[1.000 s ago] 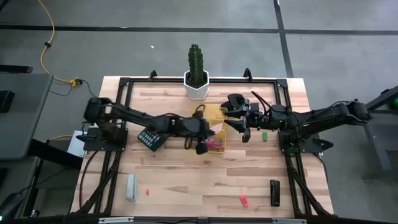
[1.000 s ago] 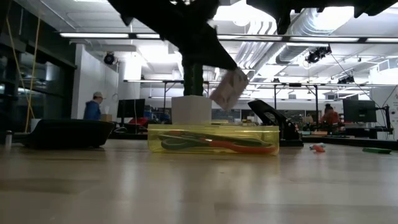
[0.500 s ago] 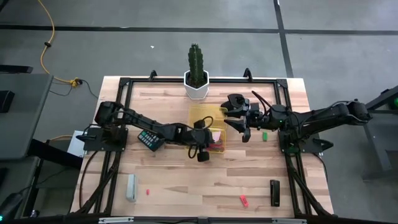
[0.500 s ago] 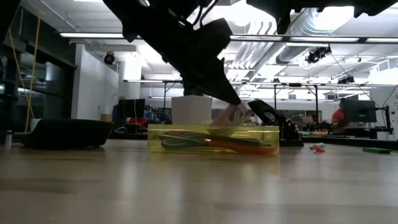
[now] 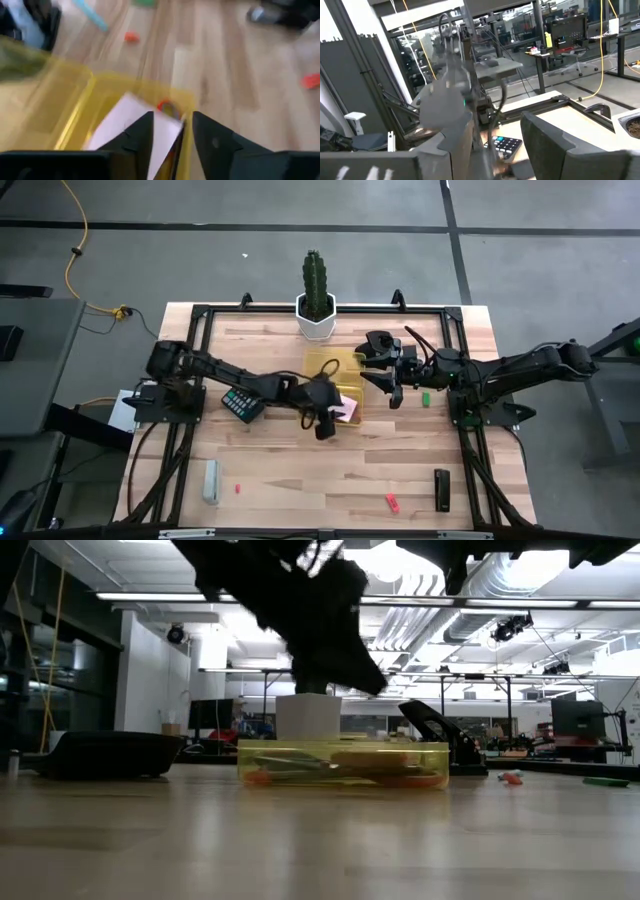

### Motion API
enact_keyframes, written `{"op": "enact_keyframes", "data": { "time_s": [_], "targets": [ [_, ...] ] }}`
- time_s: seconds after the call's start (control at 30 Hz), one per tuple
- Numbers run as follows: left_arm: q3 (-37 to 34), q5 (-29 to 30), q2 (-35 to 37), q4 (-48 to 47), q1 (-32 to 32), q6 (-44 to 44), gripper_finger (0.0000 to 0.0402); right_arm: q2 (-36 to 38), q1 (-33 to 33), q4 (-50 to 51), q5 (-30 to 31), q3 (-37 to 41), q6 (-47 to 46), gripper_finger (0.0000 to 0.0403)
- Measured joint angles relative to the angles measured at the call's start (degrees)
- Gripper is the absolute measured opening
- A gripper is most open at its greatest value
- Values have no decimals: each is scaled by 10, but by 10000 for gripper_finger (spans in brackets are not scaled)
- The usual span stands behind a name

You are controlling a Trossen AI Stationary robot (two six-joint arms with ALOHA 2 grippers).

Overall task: Pack school essentials
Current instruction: Put the blue pen into the supply box

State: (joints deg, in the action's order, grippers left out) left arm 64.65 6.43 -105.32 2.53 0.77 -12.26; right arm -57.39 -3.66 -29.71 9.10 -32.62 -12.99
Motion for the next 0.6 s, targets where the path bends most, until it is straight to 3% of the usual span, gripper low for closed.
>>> {"op": "enact_keyframes", "data": {
  "time_s": [0.17,0.37,0.5,0.6],
  "targets": [
    [1,-64,99,-74,27,-2,162,0,0,-8,0,0,0,161],
    [1,-120,289,-131,63,-25,168,0,0,-19,0,0,0,161],
    [-11,-119,413,-80,54,23,168,0,0,-19,0,0,0,161],
    [-61,-103,488,-3,34,45,168,0,0,-19,0,0,0,161]
  ]
}}
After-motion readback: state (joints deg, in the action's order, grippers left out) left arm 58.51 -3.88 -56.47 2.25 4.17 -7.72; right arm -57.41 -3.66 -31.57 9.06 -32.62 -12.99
